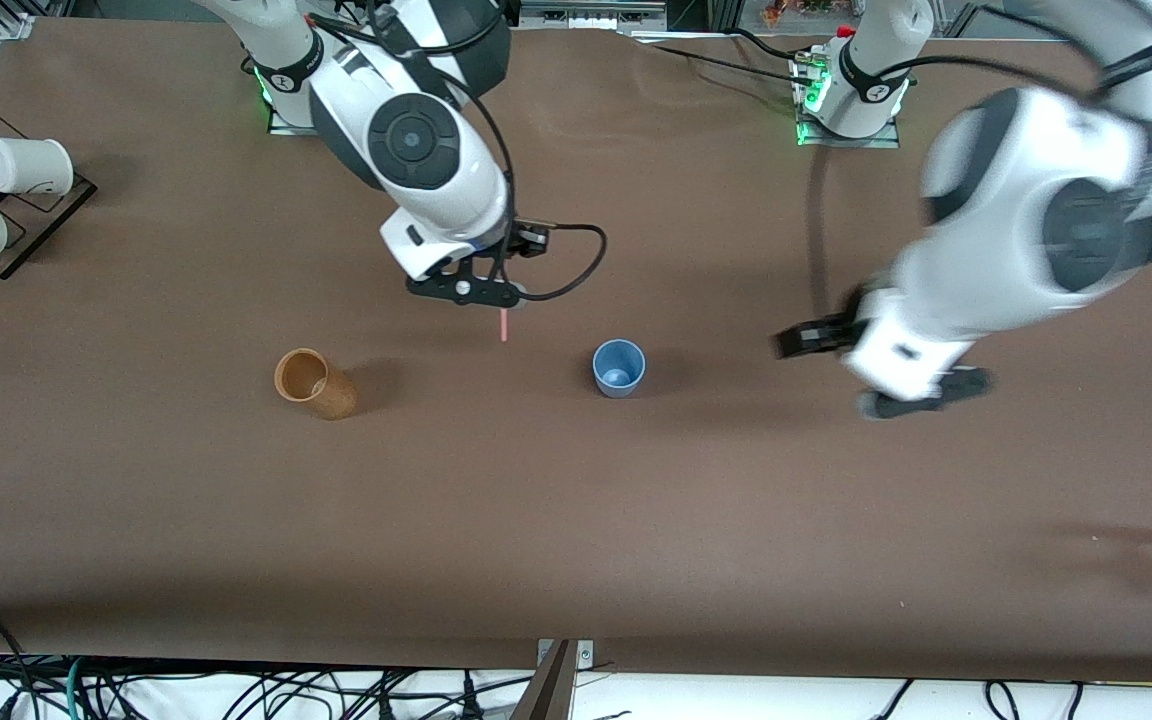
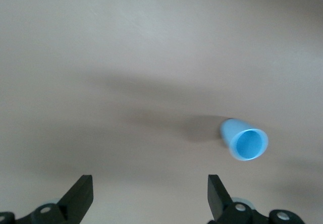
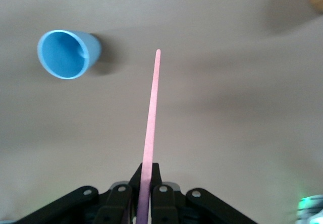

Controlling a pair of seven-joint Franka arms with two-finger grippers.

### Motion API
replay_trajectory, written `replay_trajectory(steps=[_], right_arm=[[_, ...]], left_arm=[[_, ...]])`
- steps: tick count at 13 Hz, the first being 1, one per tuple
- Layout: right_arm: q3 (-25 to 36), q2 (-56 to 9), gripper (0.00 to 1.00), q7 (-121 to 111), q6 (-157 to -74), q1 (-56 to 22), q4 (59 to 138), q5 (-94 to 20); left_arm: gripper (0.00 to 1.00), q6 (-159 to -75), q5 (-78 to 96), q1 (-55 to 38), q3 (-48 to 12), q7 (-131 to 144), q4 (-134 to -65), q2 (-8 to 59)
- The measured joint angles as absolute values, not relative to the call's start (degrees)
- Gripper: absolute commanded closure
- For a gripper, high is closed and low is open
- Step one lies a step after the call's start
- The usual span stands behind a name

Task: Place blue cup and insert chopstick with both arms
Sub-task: 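Release the blue cup with the left gripper and withdraw it to rest, then lower the chopstick into the blue cup with the right gripper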

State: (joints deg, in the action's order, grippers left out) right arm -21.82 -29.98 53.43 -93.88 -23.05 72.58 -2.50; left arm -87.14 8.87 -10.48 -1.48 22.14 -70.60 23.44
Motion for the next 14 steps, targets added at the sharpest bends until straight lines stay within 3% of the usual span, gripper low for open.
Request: replay_trajectory(steps=[5, 10, 14], right_arm=[[-24.52, -37.75, 1.00, 66.35, -99.84, -28.21, 64.46, -4.23], [-24.72, -41.06, 1.00, 68.64, -106.76, -29.00, 64.00, -6.38], [-24.73, -43.69, 1.00, 69.05, -108.86, -29.81, 63.94, -6.40]], left_arm=[[0.00, -85.26, 8.95, 1.48, 3.36, 8.65, -76.98, 12.84], [0.00, -85.42, 6.35, -0.25, 2.80, 8.48, -94.30, -1.46], [0.00, -87.98, 5.32, -1.09, 2.81, -3.12, -95.90, -2.33]])
